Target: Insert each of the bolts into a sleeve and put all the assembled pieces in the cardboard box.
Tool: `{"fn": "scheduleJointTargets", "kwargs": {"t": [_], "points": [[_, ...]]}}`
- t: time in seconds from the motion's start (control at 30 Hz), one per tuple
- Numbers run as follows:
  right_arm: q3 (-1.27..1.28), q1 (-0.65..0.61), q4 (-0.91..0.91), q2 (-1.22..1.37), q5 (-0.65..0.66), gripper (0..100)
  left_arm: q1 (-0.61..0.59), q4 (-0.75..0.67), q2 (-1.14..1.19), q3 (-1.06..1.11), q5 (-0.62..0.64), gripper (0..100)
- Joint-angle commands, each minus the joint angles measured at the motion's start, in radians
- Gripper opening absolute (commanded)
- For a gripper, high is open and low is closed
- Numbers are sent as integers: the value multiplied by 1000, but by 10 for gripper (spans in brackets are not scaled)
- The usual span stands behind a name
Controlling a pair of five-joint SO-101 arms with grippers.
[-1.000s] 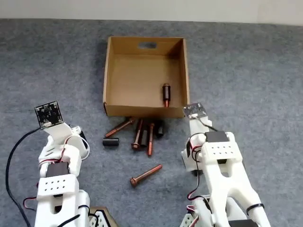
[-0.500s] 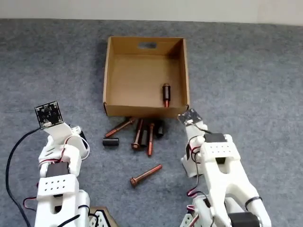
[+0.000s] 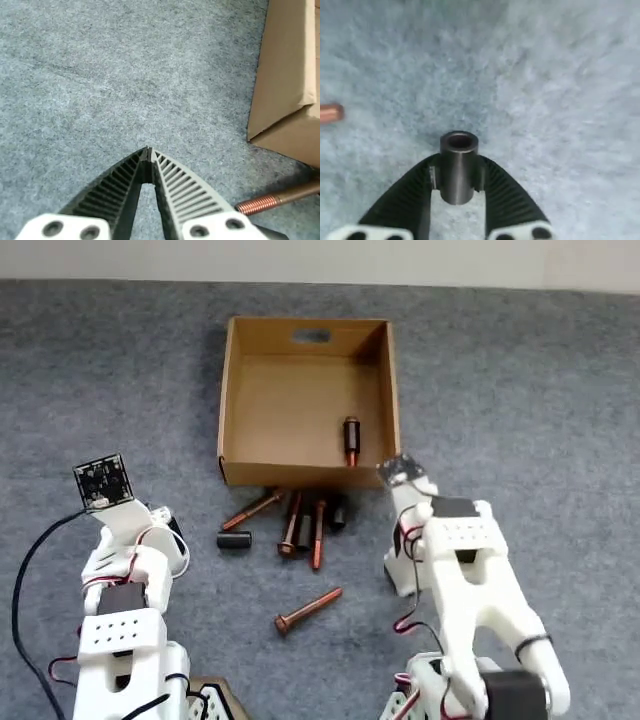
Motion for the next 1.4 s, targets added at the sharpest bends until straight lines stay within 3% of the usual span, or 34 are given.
{"fn": "scheduleJointTargets", "kwargs": {"t": [0.0,0.1,0.2,0.33,0.47,0.67,0.83,0.97,1.37], "points": [[-127,1,116,-174,-14,6,18,-12,-21,-24,6,13],[-114,1,116,-338,-75,6,18,-12,-21,-24,6,13],[-5,1,-15,-481,-175,6,18,-6,-21,-27,6,13],[211,1,-254,-607,-295,6,41,89,-15,-84,-3,14],[372,1,-389,-670,-390,6,105,227,-13,-196,-126,14],[429,7,-400,-728,-397,6,291,394,-8,-302,-307,151],[452,7,-397,-743,-397,6,414,548,-8,-380,-394,152],[458,7,-397,-743,-397,6,429,605,79,-456,-465,155],[466,7,-397,-743,-397,6,475,647,599,-796,-474,157]]}}
